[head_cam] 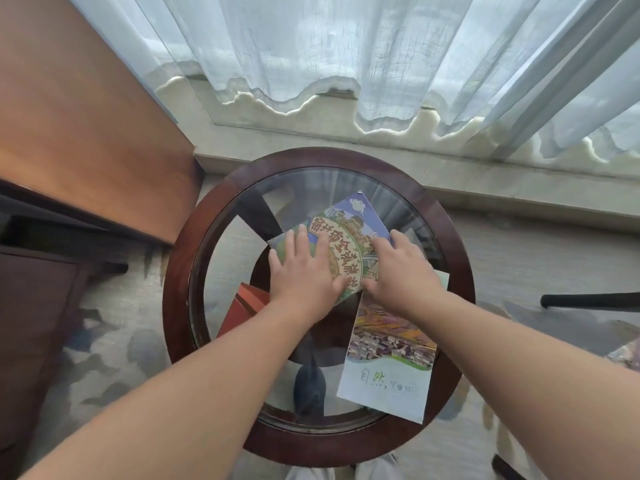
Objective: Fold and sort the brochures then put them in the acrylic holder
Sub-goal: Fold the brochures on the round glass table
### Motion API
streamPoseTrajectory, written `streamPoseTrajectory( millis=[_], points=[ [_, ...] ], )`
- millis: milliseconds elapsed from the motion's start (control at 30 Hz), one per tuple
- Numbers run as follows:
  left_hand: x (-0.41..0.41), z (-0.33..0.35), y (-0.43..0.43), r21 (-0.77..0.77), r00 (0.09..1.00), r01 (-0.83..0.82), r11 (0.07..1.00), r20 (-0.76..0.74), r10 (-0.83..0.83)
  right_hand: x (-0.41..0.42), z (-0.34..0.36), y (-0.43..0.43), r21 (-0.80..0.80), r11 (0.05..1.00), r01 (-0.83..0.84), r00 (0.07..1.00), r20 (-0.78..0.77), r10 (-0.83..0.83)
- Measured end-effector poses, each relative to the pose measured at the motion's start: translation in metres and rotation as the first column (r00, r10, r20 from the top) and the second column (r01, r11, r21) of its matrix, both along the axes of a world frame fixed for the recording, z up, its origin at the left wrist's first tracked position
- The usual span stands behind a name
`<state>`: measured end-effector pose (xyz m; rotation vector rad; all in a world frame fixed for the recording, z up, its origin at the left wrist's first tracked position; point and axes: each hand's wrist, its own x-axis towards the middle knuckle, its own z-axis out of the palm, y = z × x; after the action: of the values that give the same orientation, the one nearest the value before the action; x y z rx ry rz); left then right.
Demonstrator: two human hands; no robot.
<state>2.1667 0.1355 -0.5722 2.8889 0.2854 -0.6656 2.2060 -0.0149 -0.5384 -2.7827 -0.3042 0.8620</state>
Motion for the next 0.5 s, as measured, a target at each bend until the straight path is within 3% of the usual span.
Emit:
streamPoseTrajectory(
  millis=[200,367,500],
  points=[
    [0.015,-0.017,0.017,0.167,0.997,-0.060,0.984,0.065,0.049,0.003,-0.019,0.005,-0.005,0.997,-0.073,0.997,-0.008,0.073],
    [0.054,-0.029,0.021,0.032,0.982,0.108,0.994,0.155,-0.112,0.026,-0.016,0.019,-0.031,0.986,-0.162,0.967,0.194,0.165],
    [0.072,-0.048,0.011,0.008,0.989,0.052,0.999,0.141,-0.052,0.042,-0.029,0.027,-0.041,0.968,-0.249,0.962,0.103,0.252]
  ],
)
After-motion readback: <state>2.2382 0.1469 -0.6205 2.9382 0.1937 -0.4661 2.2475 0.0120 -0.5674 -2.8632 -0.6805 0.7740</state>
